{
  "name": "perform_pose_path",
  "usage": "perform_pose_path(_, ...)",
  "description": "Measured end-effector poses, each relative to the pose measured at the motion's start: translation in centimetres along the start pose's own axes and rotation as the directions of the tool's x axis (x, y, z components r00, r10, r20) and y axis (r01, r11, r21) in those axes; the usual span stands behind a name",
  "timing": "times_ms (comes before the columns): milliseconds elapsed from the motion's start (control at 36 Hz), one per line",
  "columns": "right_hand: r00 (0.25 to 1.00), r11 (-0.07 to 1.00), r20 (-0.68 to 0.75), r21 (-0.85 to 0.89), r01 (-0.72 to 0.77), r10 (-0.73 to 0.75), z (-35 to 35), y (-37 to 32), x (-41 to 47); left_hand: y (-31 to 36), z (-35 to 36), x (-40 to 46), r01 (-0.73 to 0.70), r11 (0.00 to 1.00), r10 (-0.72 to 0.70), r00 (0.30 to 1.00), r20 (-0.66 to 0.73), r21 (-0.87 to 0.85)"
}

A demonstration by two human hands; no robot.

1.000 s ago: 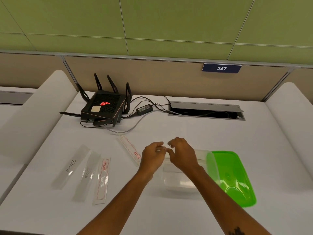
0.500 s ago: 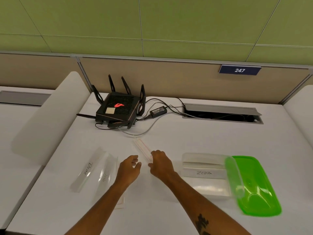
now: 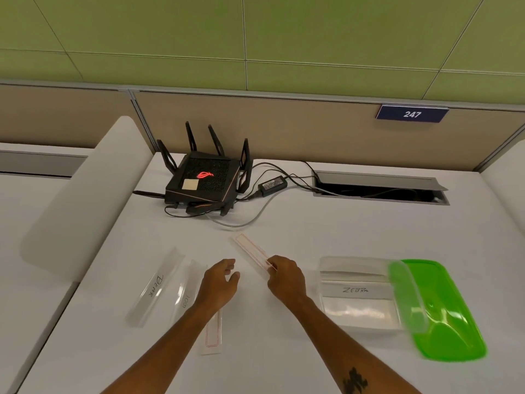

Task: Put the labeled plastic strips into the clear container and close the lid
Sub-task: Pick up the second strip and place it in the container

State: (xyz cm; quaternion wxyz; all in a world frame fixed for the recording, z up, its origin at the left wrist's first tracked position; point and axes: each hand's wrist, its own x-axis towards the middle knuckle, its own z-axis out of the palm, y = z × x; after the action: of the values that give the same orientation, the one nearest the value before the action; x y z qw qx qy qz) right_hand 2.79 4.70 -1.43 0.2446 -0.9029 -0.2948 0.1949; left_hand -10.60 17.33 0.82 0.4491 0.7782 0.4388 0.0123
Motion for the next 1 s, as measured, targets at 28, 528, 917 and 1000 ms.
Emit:
perform_pose_path(28,1.000,0.999,-0.014,0.032,-0.014,0.014,-0.2,0.1,0.0,0.1,-0.1,0.2,0.002,1.000,-0.002,1.000,-0.003,-0.010)
perform_pose_path(528,0.939,0.617,0.237,0.709,-0.342,0.248,-8.1,1.4,-0.8,2.1,-2.1,1.6,0.003,0.961,-0.047,0.987,-0.151,-0.278)
perform_pose_path(917,0.871,0.503,0.402,0.711,-0.491,0.282,-14.1,4.2,-2.0,5.5,-0.2,-0.1,-0.194,0.923,0.107,0.959,-0.261,-0.334)
perform_pose_path(1000,0.869,0.585,0.408,0.646,-0.491,0.279,-14.9,5.2,-2.5,6.5,0.8,-0.8,-0.239,0.924,0.161,0.951,-0.266,-0.297)
